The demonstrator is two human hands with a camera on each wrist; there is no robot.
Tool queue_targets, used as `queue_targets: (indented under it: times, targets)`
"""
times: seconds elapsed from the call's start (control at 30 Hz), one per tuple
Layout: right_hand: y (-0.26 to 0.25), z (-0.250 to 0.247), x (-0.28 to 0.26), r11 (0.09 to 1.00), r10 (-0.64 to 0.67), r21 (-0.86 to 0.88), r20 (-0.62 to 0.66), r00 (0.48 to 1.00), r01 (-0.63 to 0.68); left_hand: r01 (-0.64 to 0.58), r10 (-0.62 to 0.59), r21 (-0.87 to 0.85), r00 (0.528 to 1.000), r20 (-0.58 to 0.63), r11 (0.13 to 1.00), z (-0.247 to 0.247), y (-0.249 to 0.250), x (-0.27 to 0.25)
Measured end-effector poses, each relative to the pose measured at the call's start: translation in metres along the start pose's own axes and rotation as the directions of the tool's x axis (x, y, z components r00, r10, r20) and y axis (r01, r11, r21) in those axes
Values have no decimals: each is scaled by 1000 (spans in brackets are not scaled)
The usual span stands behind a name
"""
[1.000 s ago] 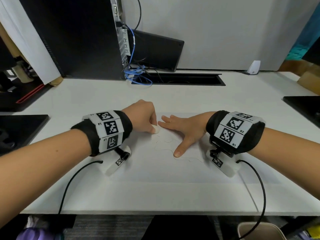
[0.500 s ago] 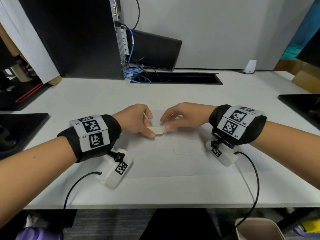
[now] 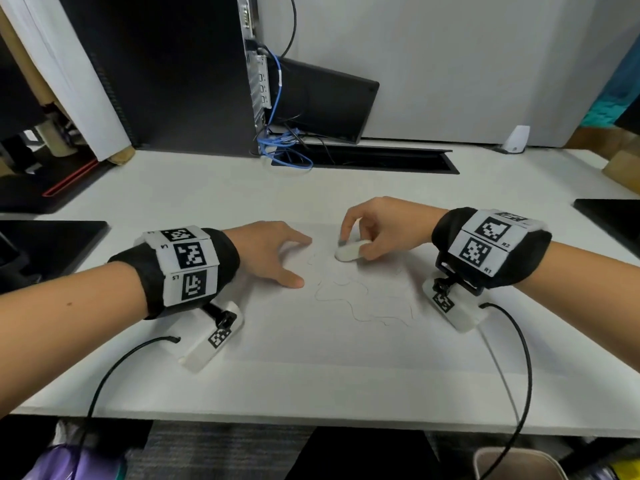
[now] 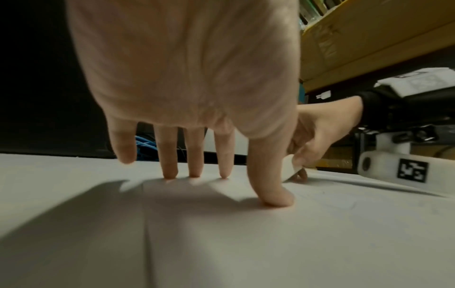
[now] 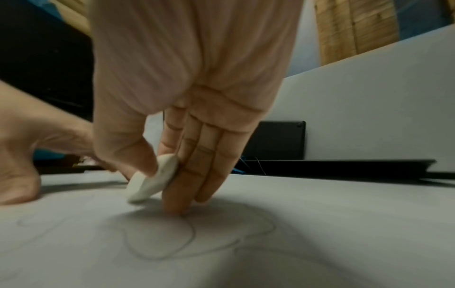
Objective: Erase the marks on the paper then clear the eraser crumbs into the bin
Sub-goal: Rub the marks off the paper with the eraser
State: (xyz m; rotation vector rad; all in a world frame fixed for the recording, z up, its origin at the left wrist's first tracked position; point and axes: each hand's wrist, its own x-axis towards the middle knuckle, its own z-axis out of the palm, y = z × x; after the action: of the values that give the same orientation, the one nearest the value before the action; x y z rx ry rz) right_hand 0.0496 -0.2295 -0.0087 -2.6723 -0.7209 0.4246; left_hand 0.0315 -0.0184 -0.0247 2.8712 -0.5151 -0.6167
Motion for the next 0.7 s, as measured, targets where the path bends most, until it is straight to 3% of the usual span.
queue_targets:
  times: [0.07,0.2,0.33,0.47,0.6,0.7]
  targets:
    - [-2,5,4,999,-14,-51,32,999,16,21,-21,74,1000,-1,997,1,3,0]
    - [-7,10,15,997,-31,-76,-30,999,29,66,-66,169,998,-7,983,5,14,-2]
    - [-18,13,17,995,-71,-70,95,993,78,89,-92,181,996,6,980,6,16,-4]
    - [-21,11,21,987,-74,-146,-7,997,72,103,-115,183,992,57,978,6,21,-8]
    - [-26,15,16,991,-101,-78,84,991,108,106,-120,179,990,69,978,5,22,-9]
    - [-24,15,20,984,-110,-145,-30,993,104,106,-122,178,989,79,978,5,22,-8]
